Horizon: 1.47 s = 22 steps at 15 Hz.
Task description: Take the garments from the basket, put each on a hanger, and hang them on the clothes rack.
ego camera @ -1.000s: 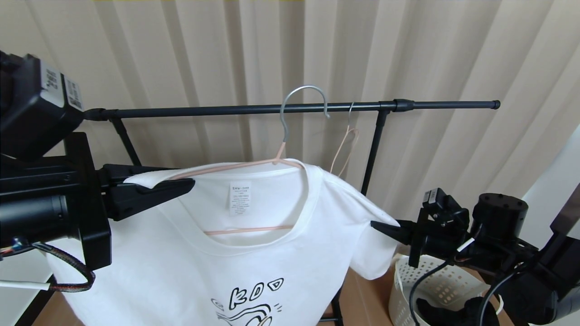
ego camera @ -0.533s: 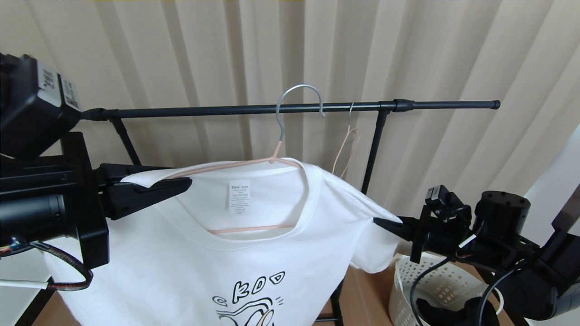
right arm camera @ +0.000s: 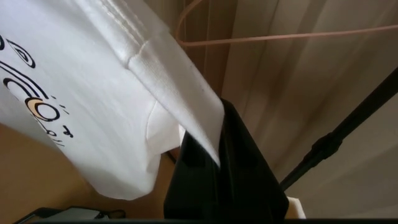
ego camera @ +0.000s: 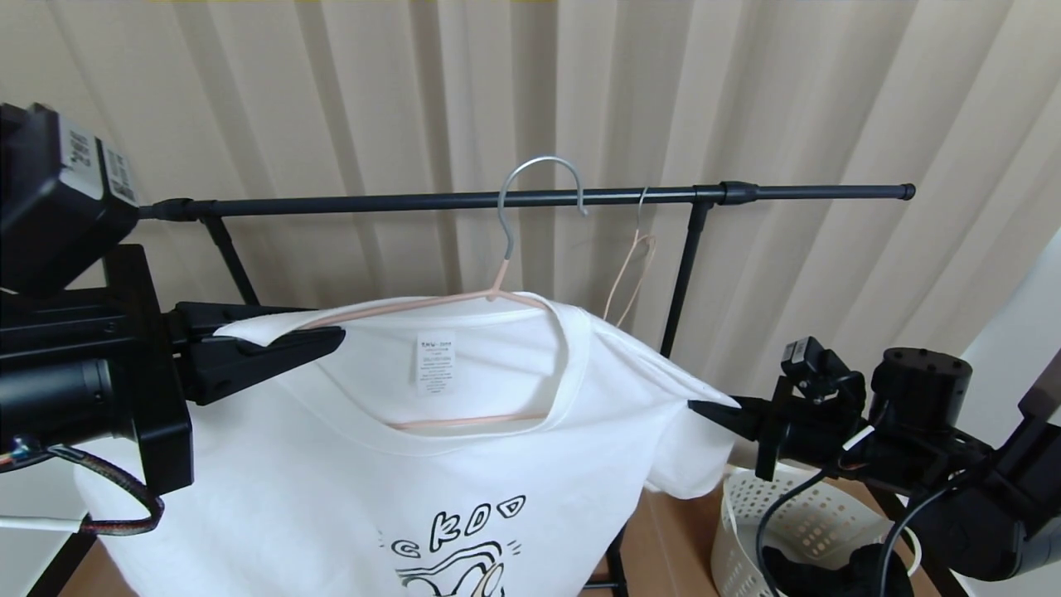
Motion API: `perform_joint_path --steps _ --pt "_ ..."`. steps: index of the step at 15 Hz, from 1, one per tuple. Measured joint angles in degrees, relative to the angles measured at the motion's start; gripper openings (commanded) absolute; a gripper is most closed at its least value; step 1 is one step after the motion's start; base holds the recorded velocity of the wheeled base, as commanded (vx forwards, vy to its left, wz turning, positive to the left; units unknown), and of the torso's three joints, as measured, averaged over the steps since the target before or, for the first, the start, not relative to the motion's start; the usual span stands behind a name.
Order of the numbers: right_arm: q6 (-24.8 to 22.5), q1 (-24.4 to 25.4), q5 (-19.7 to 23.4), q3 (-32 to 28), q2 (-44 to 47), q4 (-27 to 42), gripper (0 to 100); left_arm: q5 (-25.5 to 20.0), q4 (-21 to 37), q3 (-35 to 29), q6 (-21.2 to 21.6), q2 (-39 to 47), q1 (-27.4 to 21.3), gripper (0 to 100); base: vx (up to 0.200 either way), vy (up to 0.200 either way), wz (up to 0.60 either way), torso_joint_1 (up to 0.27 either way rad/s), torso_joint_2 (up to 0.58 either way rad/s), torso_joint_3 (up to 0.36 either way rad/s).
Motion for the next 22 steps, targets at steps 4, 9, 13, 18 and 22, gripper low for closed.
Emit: perform_joint_path --steps 4,9,13,18,22 --pt "-0.1 1.5 0.0 2.0 -1.6 -1.5 100 0.2 0.0 0.5 -0.2 0.1 0.0 0 0.000 0.000 0.00 0.000 0.00 0.000" --pt "-0.1 2.2 0.0 3.0 -5.2 -1.6 100 0.2 0.0 1.0 -1.7 0.2 2.5 0 0.000 0.000 0.00 0.000 0.00 0.000" --pt "-0.1 2.1 0.0 2.8 -5.9 -1.5 100 0.3 0.0 1.0 -1.7 1.1 5.4 0 0.000 0.000 0.00 0.000 0.00 0.000" --pt "-0.1 2.1 -0.1 2.5 -5.9 -1.5 100 0.3 0.0 1.0 -1.7 3.2 8.7 0 0.000 0.000 0.00 0.000 0.00 0.000" --pt "0.0 2.1 -0.1 2.4 -5.8 -1.4 100 0.5 0.0 1.0 -1.5 5.7 10.3 0 0.000 0.000 0.00 0.000 0.00 0.000"
